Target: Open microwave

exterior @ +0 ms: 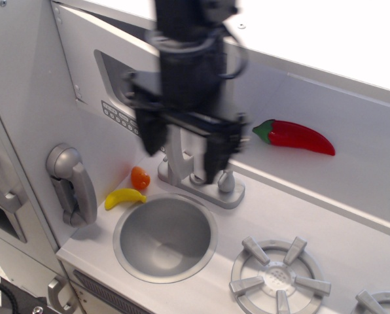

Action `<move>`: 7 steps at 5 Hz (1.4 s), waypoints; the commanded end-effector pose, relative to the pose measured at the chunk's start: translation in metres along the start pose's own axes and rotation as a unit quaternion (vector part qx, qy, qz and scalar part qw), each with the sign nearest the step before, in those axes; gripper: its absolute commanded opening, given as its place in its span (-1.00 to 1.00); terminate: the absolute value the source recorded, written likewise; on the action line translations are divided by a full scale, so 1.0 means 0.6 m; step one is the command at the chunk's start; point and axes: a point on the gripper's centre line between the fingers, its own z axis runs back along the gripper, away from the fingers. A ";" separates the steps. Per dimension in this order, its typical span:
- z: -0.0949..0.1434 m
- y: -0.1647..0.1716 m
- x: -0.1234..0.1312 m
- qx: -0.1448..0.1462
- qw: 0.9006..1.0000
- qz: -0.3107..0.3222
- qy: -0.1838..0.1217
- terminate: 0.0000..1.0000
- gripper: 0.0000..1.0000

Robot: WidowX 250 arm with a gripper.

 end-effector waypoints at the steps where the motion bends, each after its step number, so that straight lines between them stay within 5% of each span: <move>1: 0.050 -0.059 0.085 -0.043 0.998 0.004 -0.052 -1.00 1.00; 3: 0.079 0.008 0.145 -0.062 0.992 0.068 -0.082 -1.00 1.00; 7: 0.025 0.143 0.114 0.035 0.986 0.115 -0.112 -1.00 1.00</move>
